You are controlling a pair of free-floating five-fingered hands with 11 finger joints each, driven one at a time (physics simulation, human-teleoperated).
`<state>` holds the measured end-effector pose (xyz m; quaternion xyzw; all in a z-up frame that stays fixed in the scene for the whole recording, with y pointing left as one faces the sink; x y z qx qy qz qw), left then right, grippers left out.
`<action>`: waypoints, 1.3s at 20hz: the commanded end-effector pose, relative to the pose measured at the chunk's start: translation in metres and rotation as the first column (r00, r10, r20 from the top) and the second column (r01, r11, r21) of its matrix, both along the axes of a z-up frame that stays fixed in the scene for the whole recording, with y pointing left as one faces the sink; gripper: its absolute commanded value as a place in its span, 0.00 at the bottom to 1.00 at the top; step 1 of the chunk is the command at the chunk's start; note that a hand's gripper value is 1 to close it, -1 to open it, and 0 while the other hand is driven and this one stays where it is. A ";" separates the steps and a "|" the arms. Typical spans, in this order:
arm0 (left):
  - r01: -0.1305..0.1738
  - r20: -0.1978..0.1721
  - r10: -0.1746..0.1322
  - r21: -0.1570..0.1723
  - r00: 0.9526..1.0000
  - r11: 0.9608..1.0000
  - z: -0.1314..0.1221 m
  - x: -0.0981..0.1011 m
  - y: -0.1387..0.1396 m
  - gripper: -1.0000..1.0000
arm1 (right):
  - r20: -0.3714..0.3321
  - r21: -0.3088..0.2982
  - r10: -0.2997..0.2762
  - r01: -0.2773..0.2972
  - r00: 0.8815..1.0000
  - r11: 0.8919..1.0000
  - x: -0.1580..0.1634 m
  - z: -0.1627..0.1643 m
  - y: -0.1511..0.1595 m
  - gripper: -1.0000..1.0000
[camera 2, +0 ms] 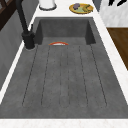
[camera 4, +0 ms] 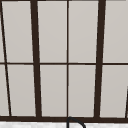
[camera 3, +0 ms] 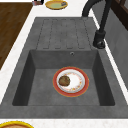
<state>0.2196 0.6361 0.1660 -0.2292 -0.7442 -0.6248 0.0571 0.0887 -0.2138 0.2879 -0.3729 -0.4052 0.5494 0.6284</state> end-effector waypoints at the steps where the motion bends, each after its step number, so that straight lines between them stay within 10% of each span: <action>1: -0.094 -0.059 0.094 0.003 0.994 0.996 -0.024 -0.006 -0.008 1.00 | 0.000 0.000 0.000 0.000 1.000 1.000 0.000 0.000 0.000 0.50; 9: -0.100 -0.018 0.100 0.012 0.995 0.995 -0.077 0.012 -0.011 1.00 | 0.000 0.000 0.000 0.000 1.000 1.000 0.000 0.000 0.000 0.50; 16: -0.069 -0.149 0.070 0.012 0.986 0.998 -0.079 0.017 0.003 1.00 | 0.000 0.000 0.000 0.000 1.000 1.000 0.000 0.000 0.000 0.50; 20: 0.011 -0.082 -0.013 -0.024 0.997 1.000 -0.045 0.006 -0.007 1.00 | 0.000 0.000 0.000 0.000 1.000 1.000 0.000 0.000 0.000 0.50; 21: 0.011 -0.081 -0.014 -0.044 0.997 0.999 -0.037 0.009 -0.004 0.00 | 0.000 0.000 0.000 0.000 1.000 1.000 0.000 0.000 0.000 0.50; 26: 0.013 -0.162 -0.018 -0.032 0.987 0.999 0.005 0.009 -0.005 0.00 | 0.000 0.000 0.000 0.000 1.000 1.000 0.000 0.000 0.000 0.50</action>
